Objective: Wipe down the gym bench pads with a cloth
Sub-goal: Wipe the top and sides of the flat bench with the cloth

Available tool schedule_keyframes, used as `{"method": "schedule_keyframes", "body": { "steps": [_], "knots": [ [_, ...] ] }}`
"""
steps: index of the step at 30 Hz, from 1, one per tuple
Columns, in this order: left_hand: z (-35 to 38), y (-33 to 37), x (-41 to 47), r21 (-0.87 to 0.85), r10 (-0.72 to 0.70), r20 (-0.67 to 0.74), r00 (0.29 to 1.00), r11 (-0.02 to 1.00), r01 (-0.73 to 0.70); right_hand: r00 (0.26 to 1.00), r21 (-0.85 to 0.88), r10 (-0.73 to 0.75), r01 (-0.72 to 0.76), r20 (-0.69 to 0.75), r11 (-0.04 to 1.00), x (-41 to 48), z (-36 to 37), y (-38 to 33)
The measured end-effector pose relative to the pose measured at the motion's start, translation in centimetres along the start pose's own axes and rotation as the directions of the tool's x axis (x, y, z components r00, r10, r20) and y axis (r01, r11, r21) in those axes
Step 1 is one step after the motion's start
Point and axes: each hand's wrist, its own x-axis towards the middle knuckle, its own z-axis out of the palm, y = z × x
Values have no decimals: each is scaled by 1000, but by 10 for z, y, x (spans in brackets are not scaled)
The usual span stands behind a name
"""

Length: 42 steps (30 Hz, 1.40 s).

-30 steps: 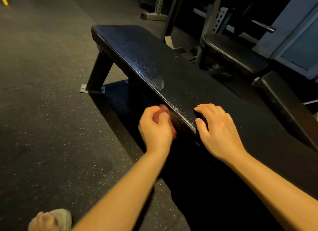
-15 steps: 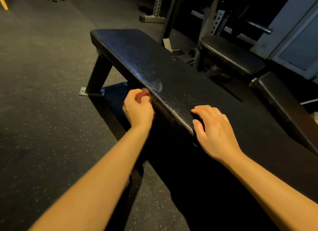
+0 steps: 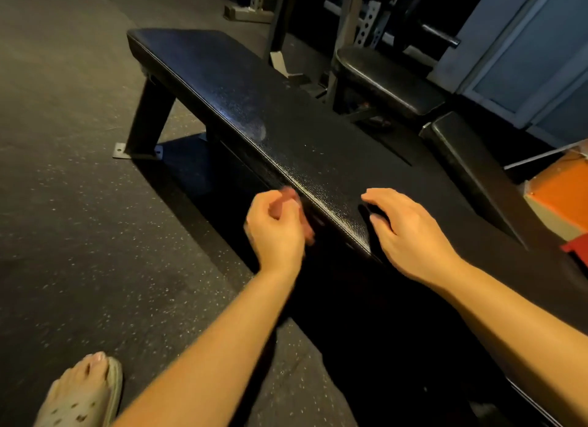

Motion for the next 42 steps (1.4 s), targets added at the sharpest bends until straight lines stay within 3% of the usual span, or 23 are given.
{"method": "schedule_keyframes", "body": {
  "steps": [2, 4, 8, 9, 13, 14, 19, 23, 25, 28, 30, 32, 37, 39, 42],
  "knots": [
    [-7, 8, 30, 88, 24, -51, 998, 996, -19, 999, -27, 24, -23, 48, 999, -22, 4, 11],
    [-5, 6, 13, 73, 36, -19, 999, 997, -34, 998, -10, 30, -29, 62, 1000, -29, 12, 16],
    [4, -1, -91, -51, 116, 274, 955, 993, -106, 1000, 7, 24, -24, 14, 1000, -28, 18, 19],
    [3, 2, -91, -58, 127, 288, 949, 992, -115, 1000, -2, 23, -23, 20, 1000, -27, 19, 20],
    [-6, -18, 2, 78, -29, -8, 1000, 996, 29, 1000, -11, 23, -23, 16, 1000, -26, 21, 19],
    [-9, -20, 14, 118, -39, -19, 999, 992, 41, 1000, -15, 24, -24, 2, 1000, -27, 23, 17],
    [1, -2, -76, 2, 149, 202, 968, 988, -152, 999, -20, 22, -22, -43, 1000, -29, 28, 16],
    [1, -12, -60, -9, 174, 263, 949, 984, -178, 998, -40, 34, -36, -45, 999, -27, 30, 14],
    [3, -10, -58, -47, 72, 219, 973, 997, -63, 999, -43, 36, -38, -41, 998, -28, 30, 13],
    [5, 4, -48, -164, -199, 86, 976, 964, 211, 998, -21, 37, -38, -45, 999, -31, 29, 11],
    [5, 1, -22, -147, -274, -31, 961, 953, 266, 998, -21, 37, -38, -45, 999, -32, 30, 11],
    [7, 0, -19, -144, -261, -31, 965, 956, 254, 998, -19, 40, -41, -52, 999, -32, 30, 10],
    [11, -6, -105, -164, -134, 178, 975, 973, 164, 996, -34, 45, -47, -75, 998, -31, 33, 9],
    [10, -14, -87, -126, -84, 147, 986, 987, 103, 996, -36, 42, -45, -77, 998, -31, 33, 9],
    [10, -24, -47, -43, -116, 25, 993, 992, 117, 996, -48, 41, -45, -76, 998, -30, 34, 10]
  ]
}}
